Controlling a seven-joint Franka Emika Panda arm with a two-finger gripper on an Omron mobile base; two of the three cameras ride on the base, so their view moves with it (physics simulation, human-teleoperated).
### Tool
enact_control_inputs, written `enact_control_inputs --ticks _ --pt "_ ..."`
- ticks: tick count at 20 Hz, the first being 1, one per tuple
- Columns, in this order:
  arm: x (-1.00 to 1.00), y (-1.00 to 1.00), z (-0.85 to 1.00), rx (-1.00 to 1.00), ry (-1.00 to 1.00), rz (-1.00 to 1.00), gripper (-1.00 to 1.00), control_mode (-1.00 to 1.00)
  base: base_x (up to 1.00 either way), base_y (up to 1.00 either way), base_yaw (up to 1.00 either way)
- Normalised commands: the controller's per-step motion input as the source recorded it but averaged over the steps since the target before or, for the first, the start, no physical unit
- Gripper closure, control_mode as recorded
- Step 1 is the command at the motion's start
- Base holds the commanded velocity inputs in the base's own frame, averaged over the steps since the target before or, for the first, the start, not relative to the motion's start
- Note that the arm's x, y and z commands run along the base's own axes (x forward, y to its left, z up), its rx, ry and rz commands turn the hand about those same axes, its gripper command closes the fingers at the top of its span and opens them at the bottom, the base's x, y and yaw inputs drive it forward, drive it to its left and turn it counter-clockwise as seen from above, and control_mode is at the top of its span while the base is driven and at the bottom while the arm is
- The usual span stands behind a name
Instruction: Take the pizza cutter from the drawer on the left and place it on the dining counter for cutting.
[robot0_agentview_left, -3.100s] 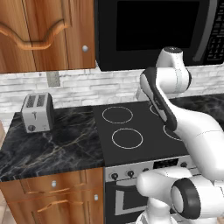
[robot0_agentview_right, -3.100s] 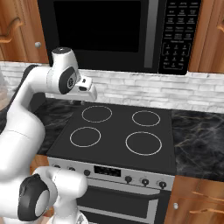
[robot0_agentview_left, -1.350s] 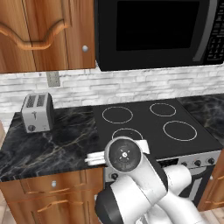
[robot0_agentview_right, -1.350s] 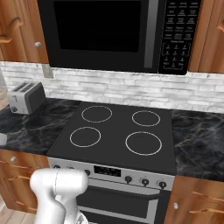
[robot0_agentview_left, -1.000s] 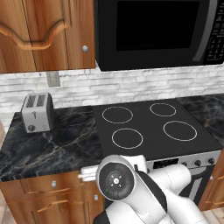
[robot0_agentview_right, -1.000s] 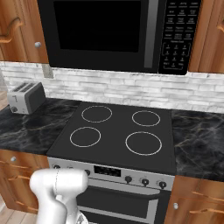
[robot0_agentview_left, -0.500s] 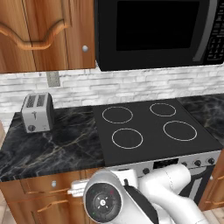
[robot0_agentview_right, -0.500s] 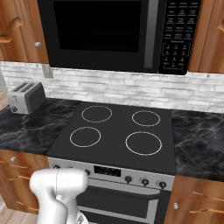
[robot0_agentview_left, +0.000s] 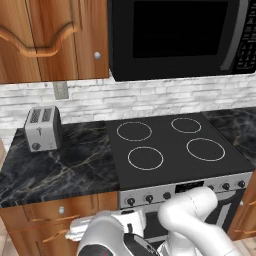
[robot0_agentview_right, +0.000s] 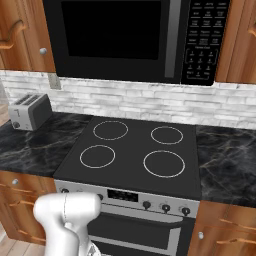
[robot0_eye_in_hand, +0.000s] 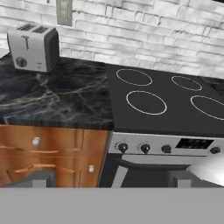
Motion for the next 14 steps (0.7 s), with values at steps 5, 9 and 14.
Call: enact_control_inputs --ticks 5,9,14 --pt "0.16 0.0 -0.54 0.01 -0.29 0.08 -1.0 -1.0 0.0 0.0 0.0" --pt "0.01 0.0 -0.49 0.02 -0.19 0.06 -1.0 -1.0 0.0 0.0 0.0" --pt "0.03 0.0 -0.29 0.05 -0.11 0.02 -1.0 -1.0 0.0 0.0 0.0"
